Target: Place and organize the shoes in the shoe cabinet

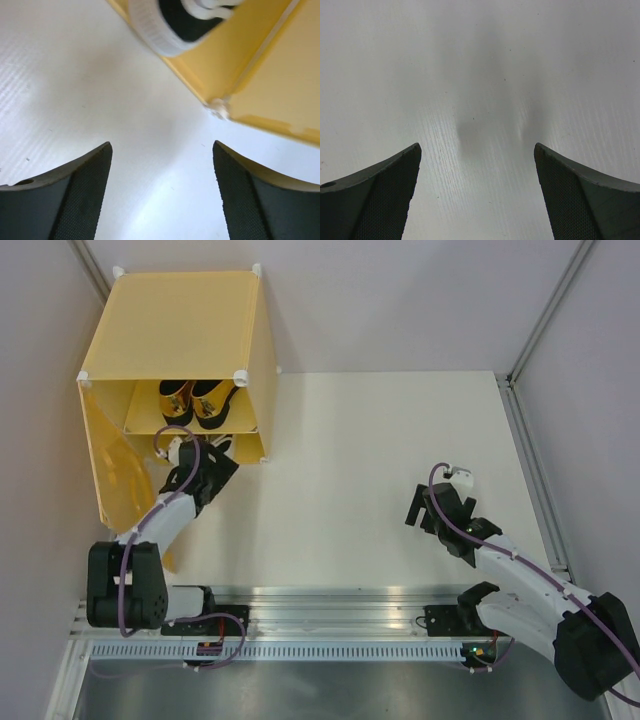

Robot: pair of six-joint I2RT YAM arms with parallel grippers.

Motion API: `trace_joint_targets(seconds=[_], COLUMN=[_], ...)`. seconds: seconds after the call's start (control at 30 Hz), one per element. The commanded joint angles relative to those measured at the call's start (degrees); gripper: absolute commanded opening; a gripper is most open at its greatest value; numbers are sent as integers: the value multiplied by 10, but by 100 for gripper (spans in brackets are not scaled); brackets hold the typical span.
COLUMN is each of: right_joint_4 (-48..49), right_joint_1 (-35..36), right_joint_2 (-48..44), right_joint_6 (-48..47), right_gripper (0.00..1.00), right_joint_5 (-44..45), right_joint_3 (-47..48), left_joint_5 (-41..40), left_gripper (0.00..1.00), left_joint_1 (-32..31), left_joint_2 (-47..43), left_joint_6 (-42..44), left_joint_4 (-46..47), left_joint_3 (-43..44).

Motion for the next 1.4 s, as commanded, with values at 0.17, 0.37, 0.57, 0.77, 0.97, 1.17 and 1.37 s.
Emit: trace_joint_targets(seconds=[0.17, 0.37, 0.57, 0.77, 0.97, 1.17, 1.37], right_joint_4=[21, 29, 35, 40, 31, 29, 15], right_joint_1=[-3, -3, -3, -3, -2, -2, -2], right_joint_2=[-9, -13, -13, 4, 37, 53, 78], right_joint_6=[-9, -10, -14, -16, -24, -31, -31], right_gripper=[98, 98, 98, 98, 98, 98, 97], right_joint_5=[-12, -19, -26, -30, -41, -49, -48], right_joint_3=[-8, -13, -15, -14, 2, 8, 20], left_joint_5=[132, 130, 93, -131, -316, -408, -414], left_gripper=[100, 100, 100, 99, 99, 100, 100], left_joint_1=[0, 0, 0, 0, 0, 1, 1], left_joint_2=[-211, -260, -255, -264, -284, -291, -321], left_joint_6=[159, 257, 312, 340, 371, 360, 345], left_joint_4=[-183, -315, -456, -555, -603, -631, -627], left_joint_3=[95, 243, 416, 535, 540, 509, 430])
